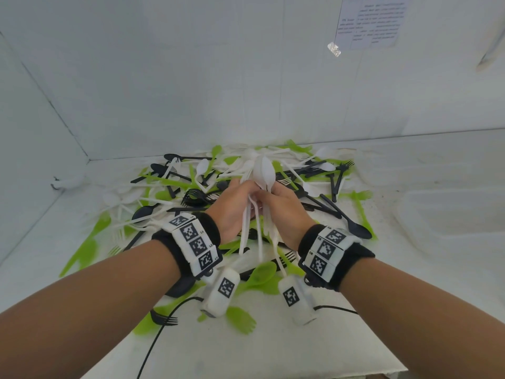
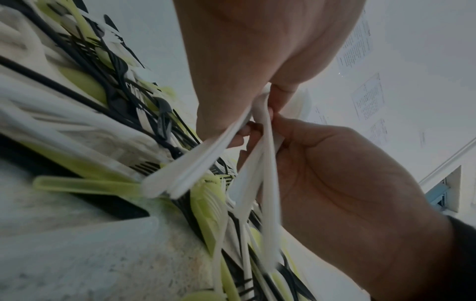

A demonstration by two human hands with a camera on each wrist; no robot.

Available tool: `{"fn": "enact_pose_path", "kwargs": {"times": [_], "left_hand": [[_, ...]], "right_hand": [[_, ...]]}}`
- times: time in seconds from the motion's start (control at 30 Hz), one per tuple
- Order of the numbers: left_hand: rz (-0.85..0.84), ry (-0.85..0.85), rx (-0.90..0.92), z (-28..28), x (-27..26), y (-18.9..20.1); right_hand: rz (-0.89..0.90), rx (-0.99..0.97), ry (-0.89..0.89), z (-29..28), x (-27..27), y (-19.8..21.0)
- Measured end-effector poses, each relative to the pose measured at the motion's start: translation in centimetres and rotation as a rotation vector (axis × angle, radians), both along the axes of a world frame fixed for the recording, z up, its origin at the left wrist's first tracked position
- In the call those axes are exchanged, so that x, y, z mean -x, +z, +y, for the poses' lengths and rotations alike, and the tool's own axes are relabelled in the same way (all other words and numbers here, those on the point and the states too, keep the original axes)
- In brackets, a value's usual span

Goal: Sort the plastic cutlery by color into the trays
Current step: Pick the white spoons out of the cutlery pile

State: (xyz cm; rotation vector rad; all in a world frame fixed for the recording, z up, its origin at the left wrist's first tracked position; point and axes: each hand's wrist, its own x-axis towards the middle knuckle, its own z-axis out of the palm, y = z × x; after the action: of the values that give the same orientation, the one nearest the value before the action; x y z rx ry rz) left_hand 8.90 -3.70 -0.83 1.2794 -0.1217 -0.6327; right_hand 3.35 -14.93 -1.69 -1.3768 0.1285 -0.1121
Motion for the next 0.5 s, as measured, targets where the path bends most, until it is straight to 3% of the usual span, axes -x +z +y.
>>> {"fn": "enact_pose_path", "kwargs": {"times": [0.17, 0.3, 0.5], "left_hand": [[-0.038, 0.050, -0.049, 0.7, -0.2, -0.9], [-0.071, 0.198, -0.154, 1.7, -0.8, -1.1], [-0.191, 0.230, -0.217, 2.2, -1.6, -1.0]], "right_hand": [[0.017, -0.026, 0.002, 0.9, -0.1, -0.3], [0.056, -0.026, -0.163, 1.2, -0.3, -0.7], [0.020, 0.348, -0.057, 2.1, 0.3, -0.8]]}}
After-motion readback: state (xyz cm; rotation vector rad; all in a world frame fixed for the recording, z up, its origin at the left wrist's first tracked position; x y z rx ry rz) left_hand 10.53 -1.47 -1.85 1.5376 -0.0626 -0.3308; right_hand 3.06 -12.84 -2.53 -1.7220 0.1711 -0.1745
